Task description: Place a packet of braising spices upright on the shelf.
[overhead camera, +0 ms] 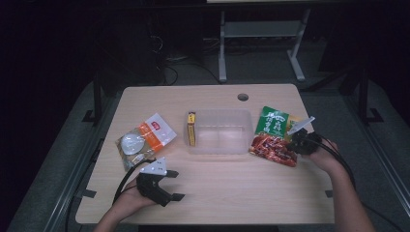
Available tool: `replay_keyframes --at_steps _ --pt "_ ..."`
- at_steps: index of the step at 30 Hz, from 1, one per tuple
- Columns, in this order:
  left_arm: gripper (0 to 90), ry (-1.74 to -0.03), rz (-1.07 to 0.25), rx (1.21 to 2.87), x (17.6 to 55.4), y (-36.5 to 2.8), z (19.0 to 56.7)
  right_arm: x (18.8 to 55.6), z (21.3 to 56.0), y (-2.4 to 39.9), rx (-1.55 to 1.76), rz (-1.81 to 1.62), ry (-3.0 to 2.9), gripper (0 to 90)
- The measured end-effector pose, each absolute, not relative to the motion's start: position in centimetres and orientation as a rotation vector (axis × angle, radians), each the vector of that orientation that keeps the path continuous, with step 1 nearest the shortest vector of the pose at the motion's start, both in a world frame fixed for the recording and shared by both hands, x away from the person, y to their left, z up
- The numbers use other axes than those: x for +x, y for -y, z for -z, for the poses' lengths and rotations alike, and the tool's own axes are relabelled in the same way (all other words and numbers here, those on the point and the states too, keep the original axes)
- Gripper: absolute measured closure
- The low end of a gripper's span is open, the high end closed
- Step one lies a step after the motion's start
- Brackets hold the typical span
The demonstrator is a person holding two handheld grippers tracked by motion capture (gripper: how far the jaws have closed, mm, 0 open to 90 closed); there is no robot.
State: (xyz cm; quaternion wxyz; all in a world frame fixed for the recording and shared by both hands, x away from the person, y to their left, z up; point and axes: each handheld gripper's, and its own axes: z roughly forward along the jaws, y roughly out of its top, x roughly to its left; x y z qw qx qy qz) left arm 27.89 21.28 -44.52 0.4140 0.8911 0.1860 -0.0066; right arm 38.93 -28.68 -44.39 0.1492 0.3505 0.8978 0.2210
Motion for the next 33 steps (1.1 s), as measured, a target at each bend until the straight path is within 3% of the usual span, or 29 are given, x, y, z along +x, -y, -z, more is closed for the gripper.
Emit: replay_keyframes --at_steps 8,15,33 --pt "14.9 -0.466 0.017 2.236 27.9 -21.2 44.5 42.8 44.8 27.3 1.068 -0.707 -2.451 90.0" --pt "15.0 -0.467 0.027 2.241 27.9 -21.2 44.6 43.4 45.8 25.7 1.044 -0.624 -2.467 90.0" --pt "14.9 -0.467 0.028 2.24 27.8 -21.1 44.5 37.6 45.2 24.1 0.848 -0.614 -2.64 90.0"
